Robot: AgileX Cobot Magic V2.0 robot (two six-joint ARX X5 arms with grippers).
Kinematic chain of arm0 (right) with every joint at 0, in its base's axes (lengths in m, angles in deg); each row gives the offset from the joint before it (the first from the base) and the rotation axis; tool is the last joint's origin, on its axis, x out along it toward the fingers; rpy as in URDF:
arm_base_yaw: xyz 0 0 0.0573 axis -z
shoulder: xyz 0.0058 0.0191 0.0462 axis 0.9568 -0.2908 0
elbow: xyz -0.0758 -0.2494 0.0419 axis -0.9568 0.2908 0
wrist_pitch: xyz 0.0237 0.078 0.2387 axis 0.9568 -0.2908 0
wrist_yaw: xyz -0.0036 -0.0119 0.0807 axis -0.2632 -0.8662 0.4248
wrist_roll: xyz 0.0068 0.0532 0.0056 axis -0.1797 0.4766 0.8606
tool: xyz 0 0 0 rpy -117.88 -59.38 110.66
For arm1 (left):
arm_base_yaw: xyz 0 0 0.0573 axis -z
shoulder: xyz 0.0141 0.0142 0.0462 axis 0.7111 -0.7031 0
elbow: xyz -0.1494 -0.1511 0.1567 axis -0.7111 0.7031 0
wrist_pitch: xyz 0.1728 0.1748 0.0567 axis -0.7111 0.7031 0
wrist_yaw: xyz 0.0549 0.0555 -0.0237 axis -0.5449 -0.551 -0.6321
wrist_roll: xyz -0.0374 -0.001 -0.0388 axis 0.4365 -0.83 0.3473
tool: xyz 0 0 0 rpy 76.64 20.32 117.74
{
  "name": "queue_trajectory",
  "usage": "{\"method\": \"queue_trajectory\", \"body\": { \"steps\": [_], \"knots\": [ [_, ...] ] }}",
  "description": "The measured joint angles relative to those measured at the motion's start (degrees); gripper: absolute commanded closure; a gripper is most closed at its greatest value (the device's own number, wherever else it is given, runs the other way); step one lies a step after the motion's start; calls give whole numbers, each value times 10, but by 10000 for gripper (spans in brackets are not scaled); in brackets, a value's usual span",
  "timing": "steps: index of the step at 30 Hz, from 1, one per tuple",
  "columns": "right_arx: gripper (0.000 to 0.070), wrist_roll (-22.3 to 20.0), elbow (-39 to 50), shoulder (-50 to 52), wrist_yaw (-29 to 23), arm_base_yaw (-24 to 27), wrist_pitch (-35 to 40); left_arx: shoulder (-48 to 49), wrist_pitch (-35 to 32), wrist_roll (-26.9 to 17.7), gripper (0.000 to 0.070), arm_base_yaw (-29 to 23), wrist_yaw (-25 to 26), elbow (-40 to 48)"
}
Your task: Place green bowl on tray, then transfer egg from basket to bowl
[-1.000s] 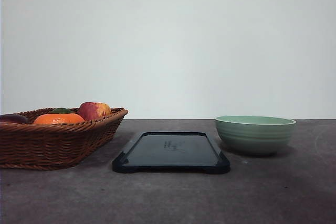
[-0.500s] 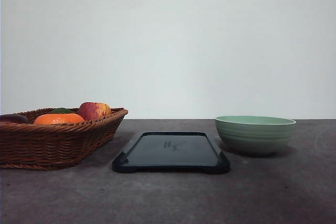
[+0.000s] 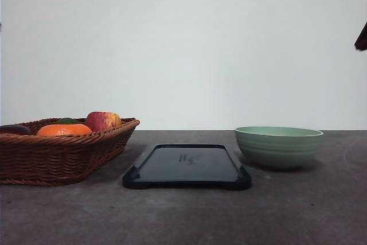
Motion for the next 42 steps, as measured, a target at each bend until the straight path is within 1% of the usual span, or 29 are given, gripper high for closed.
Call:
{"method": "queue_trajectory", "body": {
  "steps": [5, 8, 11, 15, 16, 17, 21, 22, 23, 28, 31, 37, 42],
  "knots": [
    [693, -10, -41, -67, 24, -2, -9, -61, 37, -4, 700, 5, 4, -31],
    [693, -11, -67, -101, 26, -2, -22, -87, 61, -10, 700, 8, 11, -45],
    [693, -11, -91, -134, 26, -3, -48, -103, 67, -16, 700, 9, 27, -54],
    [687, -11, -98, -159, 26, -3, -58, -105, 62, -23, 692, 9, 32, -54],
    [671, -14, -98, -160, 26, -3, -59, -105, 61, -26, 665, 9, 33, -54],
    [642, -18, -98, -161, 26, -3, -59, -105, 60, -29, 621, 9, 33, -54],
    [398, -44, -98, -160, 26, -3, -58, -105, 60, -41, 427, 9, 33, -54],
    [361, -47, -98, -160, 26, -3, -58, -105, 60, -43, 392, 9, 33, -54],
    [345, -49, -98, -160, 26, -3, -59, -105, 59, -44, 376, 9, 33, -54],
    [351, -50, -100, -160, 26, -3, -60, -105, 59, -48, 376, 9, 33, -54],
    [358, -42, -123, -171, 25, -3, -81, -105, 59, -49, 377, 9, 33, -54],
    [370, -36, -225, -241, 18, -3, -173, -105, 59, -50, 378, 9, 33, -54],
    [370, -43, -309, -319, 8, -3, -245, -105, 59, -51, 378, 9, 33, -54]
  ]
}}
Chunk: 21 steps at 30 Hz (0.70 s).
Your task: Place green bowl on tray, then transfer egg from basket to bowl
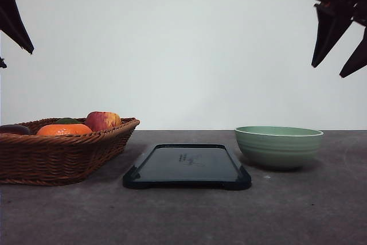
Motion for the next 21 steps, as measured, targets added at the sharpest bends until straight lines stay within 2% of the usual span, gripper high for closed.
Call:
{"method": "queue_trajectory", "body": {
  "steps": [7, 18, 21],
  "knots": [
    [370, -25, -79, -101, -28, 0, -40, 0, -8, 0, 379, 0, 0, 0],
    [377, -42, -88, -202, -40, 0, -43, 0, -9, 0, 379, 0, 0, 0],
    [511, -43, -88, -219, -40, 0, -37, 0, -9, 0, 379, 0, 0, 0]
  ]
}}
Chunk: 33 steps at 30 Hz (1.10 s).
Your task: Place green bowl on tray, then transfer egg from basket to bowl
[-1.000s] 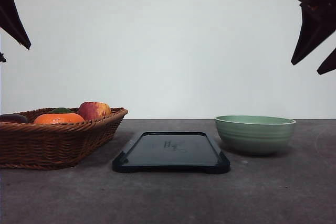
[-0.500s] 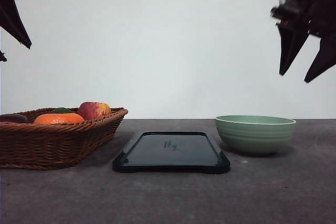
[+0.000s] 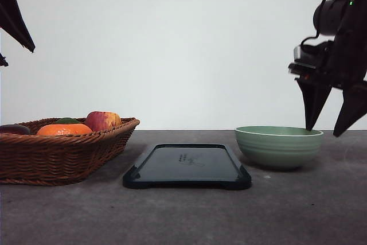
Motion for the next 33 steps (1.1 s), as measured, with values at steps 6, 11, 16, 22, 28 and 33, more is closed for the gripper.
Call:
{"method": "queue_trajectory", "body": {
  "steps": [6, 11, 16, 22, 28, 33],
  "knots": [
    [688, 0, 0, -20, 3, 0, 5, 0, 0, 0, 379, 0, 0, 0],
    [697, 0, -2, -23, 10, 0, 11, 0, 0, 0, 379, 0, 0, 0],
    [697, 0, -25, -23, 11, 0, -32, 0, 0, 0, 380, 0, 0, 0],
    [697, 0, -106, -25, 13, -7, -117, 0, 0, 0, 380, 0, 0, 0],
    [697, 0, -195, -25, 28, -52, -201, 0, 0, 0, 385, 0, 0, 0],
    [697, 0, -241, -25, 23, -107, -206, 0, 0, 0, 385, 0, 0, 0]
  ]
}}
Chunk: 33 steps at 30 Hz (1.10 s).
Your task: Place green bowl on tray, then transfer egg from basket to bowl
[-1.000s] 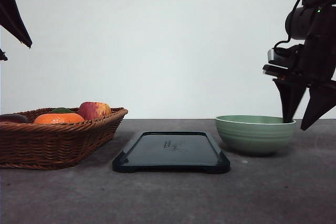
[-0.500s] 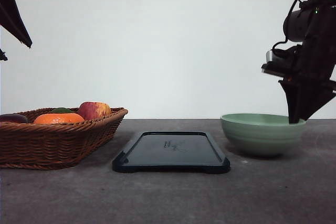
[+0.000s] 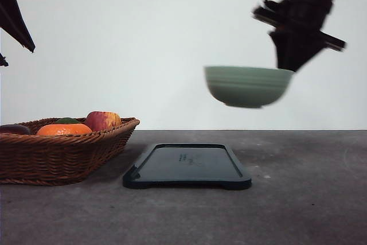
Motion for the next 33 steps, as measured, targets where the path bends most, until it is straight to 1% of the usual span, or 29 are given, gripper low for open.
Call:
{"method": "queue_trajectory", "body": {
  "steps": [4, 10, 13, 17, 25, 33],
  "knots": [
    [697, 3, -23, -4, -23, -46, 6, 0, 0, 0, 385, 0, 0, 0],
    [697, 6, -60, -51, -27, -87, 12, 0, 0, 0, 385, 0, 0, 0],
    [697, 7, -70, -81, -29, -93, 13, 0, 0, 0, 385, 0, 0, 0],
    [697, 9, -72, -108, -43, -98, 33, 0, 0, 0, 385, 0, 0, 0],
    [697, 20, -74, -142, -43, -99, 75, 0, 0, 0, 385, 0, 0, 0],
    [697, 24, -76, -172, -58, -99, 89, 0, 0, 0, 385, 0, 0, 0]
  ]
}}
